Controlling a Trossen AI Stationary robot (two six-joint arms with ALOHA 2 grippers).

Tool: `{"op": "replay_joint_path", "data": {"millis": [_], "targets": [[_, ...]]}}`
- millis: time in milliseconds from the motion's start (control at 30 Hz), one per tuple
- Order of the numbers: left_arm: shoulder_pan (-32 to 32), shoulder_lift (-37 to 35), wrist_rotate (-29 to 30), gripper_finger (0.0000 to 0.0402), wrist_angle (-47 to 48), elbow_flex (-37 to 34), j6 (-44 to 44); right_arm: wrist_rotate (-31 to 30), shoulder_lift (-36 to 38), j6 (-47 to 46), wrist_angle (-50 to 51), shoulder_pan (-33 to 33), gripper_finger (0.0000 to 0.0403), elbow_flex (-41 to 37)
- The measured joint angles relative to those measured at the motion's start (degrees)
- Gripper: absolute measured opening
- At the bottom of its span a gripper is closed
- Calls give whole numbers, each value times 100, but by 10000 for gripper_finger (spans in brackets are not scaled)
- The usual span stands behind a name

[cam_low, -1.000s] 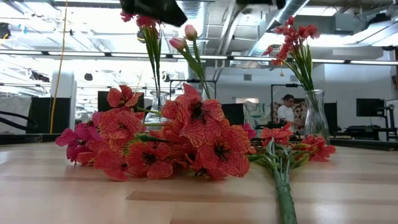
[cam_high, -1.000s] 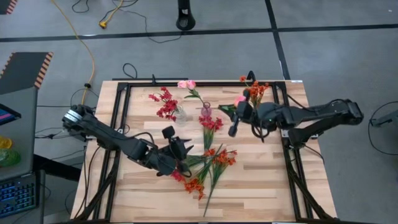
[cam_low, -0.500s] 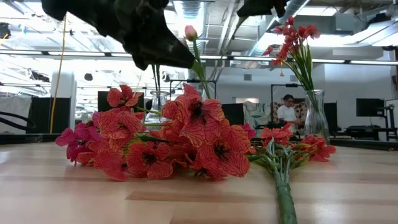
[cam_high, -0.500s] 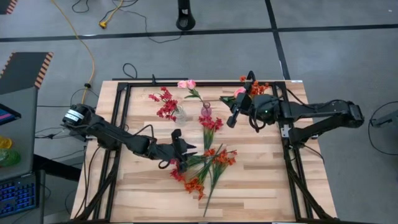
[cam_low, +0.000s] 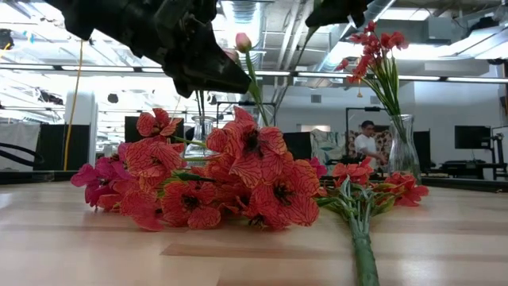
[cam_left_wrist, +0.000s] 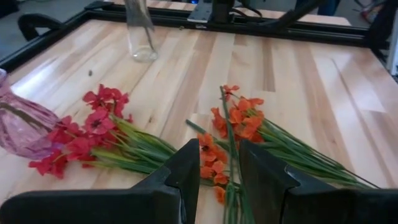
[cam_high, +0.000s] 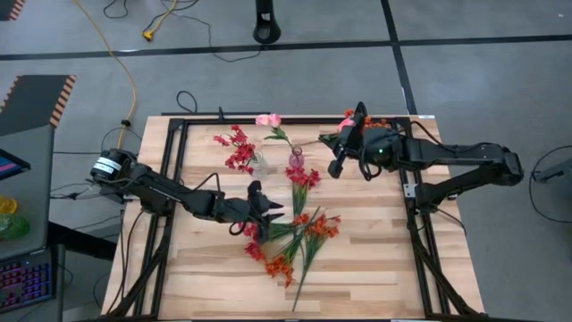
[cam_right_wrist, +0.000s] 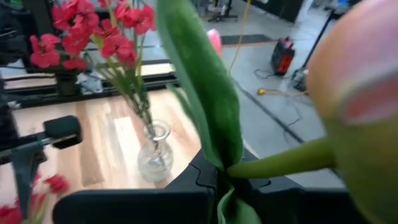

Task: Sort flowers into vase by color
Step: Put the pink flower into the purple vase

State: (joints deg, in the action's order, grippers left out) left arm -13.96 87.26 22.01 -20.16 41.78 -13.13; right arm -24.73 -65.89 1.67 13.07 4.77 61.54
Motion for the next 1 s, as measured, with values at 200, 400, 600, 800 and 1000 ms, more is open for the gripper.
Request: {"op": "replay_joint_path", "data": {"millis": [200,400,600,800,1000], "targets": [[-2,0,-97,98,5,0,0,103,-187,-78,58,106,42,0],[-2,0,-97,98,-11,0,0,236,-462,-76,124,182,42,0],[-2,0,-95,98,-16,1,0,236,-573,-72,111,218,42,0],[-2,0,-93,98,-20,2,0,236,-671,-57,48,215,42,0],[-2,0,-88,98,-23,4,-2,234,-699,-59,4,215,49,0]]}}
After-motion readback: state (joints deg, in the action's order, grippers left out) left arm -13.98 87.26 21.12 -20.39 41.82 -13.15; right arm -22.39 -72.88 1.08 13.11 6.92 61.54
